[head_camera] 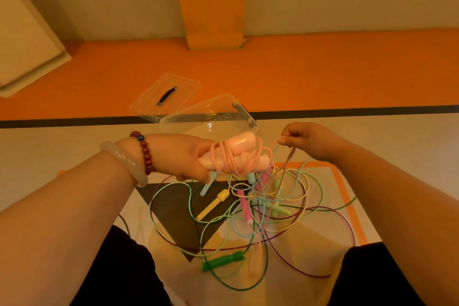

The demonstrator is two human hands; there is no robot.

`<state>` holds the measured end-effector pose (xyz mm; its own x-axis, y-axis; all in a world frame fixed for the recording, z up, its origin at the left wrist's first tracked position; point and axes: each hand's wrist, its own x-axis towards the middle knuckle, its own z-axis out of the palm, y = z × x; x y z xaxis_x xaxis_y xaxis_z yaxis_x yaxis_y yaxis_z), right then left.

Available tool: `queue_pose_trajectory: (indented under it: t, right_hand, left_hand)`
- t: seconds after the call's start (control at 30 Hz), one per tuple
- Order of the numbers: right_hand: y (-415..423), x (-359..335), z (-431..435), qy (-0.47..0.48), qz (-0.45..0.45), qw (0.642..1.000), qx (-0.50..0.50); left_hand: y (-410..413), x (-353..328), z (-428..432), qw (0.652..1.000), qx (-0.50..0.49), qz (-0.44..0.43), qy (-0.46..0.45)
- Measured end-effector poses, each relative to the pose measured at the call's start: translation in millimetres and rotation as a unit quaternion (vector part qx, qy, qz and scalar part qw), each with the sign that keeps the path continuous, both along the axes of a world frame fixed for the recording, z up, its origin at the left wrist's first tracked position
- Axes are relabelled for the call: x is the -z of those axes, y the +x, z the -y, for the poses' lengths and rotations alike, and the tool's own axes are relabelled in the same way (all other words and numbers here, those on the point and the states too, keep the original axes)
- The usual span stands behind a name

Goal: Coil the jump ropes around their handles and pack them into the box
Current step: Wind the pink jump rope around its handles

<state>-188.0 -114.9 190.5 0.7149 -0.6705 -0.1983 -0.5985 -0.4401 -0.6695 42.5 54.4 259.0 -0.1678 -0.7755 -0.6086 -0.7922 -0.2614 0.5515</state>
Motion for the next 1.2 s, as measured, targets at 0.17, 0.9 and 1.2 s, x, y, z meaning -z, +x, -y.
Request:
queue_pose_trajectory:
  t: [0.17,0.9,1.2]
  right_hand:
    - [7.0,-2.8,-2.9,0.034,0.015,0.999,0.000]
    - [54.9,-58.0,-64.0,0.071,0.122,0.989,-0.040]
    - [47.6,-62.0,-52.2,0.217,0.056,0.974,-0.042]
  left_hand:
    - [-26.3,11.8,3.9,0.993,0.087,0.072,0.016]
    - [-22.0,30.7,13.7,0.986,-0.018,0.127,-0.110]
    - [-9.4,27.0,14.1,0.975,-0.101,0.135,-0.147]
